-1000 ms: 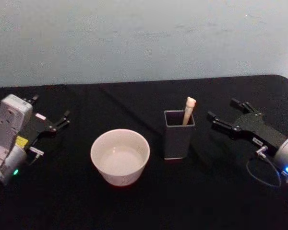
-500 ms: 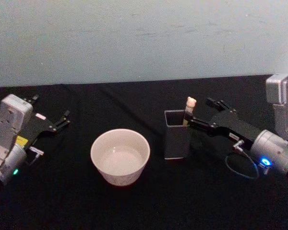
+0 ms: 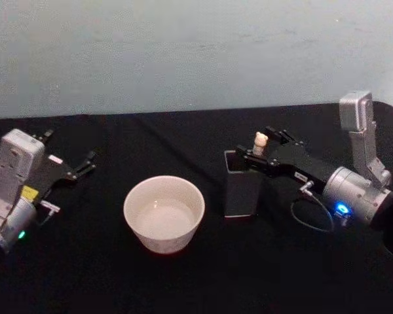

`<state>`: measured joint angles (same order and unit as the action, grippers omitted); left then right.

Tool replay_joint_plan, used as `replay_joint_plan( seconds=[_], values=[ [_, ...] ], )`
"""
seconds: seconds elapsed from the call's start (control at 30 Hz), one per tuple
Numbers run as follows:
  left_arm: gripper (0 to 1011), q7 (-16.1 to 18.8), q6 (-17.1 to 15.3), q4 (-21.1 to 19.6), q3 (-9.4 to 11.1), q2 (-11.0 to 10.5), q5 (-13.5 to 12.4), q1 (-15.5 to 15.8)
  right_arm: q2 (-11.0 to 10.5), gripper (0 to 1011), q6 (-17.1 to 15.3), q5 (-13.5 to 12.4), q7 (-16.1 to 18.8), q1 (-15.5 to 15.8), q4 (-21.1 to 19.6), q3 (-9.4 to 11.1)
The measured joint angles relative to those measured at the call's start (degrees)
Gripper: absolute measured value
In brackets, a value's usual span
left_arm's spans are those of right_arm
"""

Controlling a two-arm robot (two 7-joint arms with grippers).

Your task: Pick up the stirring spoon with one hand, stir inside the cup, then place it back in its original position.

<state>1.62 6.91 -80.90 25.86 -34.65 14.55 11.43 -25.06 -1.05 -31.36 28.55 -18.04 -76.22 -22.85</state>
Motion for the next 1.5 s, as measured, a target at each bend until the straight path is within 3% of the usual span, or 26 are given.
replay_joint_plan(
  seconds=[0.57, 0.9, 1.27, 1.5],
  values=[
    [1001, 0.0, 0.0, 0.0, 0.0, 0.0, 0.0, 0.0, 0.2, 996, 0.4, 0.7, 0.0, -0.2, 0.1, -0.1],
    [1001, 0.0, 0.0, 0.0, 0.0, 0.0, 0.0, 0.0, 0.1, 786, 0.4, 0.6, -0.1, -0.1, 0.1, -0.1],
    [1001, 0.0, 0.0, 0.0, 0.0, 0.0, 0.0, 0.0, 0.1, 393, 0.3, 0.5, -0.1, -0.1, 0.1, -0.1],
    [1001, 0.0, 0.0, 0.0, 0.0, 0.0, 0.0, 0.0, 0.1, 215, 0.3, 0.5, -0.1, -0.1, 0.1, -0.1]
  ],
)
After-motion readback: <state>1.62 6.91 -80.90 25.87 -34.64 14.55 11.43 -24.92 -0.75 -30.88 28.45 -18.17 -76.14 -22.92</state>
